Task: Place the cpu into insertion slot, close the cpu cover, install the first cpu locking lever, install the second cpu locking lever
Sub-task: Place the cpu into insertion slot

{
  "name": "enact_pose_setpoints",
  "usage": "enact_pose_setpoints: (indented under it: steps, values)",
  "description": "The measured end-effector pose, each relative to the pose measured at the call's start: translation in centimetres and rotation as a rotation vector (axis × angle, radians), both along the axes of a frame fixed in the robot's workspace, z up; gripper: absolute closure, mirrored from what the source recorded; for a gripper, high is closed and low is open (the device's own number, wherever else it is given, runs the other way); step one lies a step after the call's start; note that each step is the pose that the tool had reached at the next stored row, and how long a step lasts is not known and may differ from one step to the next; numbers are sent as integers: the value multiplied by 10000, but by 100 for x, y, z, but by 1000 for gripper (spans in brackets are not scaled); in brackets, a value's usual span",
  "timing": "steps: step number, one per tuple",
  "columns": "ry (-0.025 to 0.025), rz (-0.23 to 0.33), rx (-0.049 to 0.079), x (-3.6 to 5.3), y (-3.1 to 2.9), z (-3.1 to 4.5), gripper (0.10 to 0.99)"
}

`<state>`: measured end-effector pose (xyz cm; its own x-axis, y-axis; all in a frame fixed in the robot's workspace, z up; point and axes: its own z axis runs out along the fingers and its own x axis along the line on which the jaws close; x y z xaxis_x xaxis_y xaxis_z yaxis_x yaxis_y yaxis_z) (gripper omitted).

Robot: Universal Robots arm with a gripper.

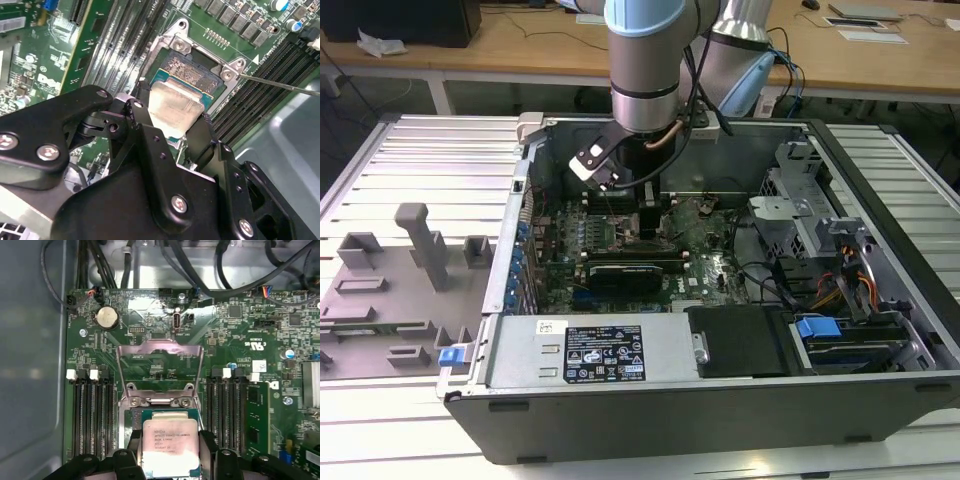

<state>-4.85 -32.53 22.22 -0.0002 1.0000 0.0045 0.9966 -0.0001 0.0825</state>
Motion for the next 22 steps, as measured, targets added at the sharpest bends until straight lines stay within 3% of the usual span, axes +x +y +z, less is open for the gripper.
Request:
enact_pose_setpoints:
  steps: [4,11,22]
  values:
    - [-1,-1,-17,-44,69,-108,545]
    - [0,-1,-17,-68,96,-201,545]
    - [0,-255,-17,-69,94,-211,545]
